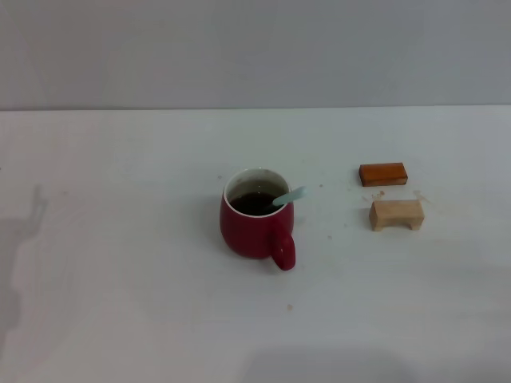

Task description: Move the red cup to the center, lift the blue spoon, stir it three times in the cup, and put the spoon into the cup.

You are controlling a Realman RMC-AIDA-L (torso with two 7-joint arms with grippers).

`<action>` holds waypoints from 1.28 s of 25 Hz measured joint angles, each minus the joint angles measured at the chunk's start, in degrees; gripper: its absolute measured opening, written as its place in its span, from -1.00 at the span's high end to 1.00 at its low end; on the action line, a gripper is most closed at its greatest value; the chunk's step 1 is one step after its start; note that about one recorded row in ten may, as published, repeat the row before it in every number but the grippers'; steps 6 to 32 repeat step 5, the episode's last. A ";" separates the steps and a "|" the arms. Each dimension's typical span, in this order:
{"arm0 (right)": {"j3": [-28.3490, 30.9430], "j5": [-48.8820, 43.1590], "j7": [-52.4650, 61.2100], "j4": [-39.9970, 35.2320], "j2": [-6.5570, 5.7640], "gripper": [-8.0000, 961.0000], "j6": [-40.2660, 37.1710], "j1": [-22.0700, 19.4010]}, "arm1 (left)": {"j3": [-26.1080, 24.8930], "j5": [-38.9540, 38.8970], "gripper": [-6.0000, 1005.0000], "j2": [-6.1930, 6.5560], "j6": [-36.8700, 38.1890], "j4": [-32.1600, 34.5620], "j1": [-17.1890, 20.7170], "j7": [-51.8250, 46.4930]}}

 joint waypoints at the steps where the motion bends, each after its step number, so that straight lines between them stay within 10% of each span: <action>1: 0.00 0.02 0.00 -0.09 0.00 -0.54 -0.01 0.26 | -0.05 0.00 -0.65 0.00 -0.01 0.00 0.05 0.02; 32: 0.00 0.06 0.00 -0.61 0.00 -0.54 -0.05 0.77 | -0.07 0.00 -0.65 0.00 -0.02 0.00 0.08 0.08</action>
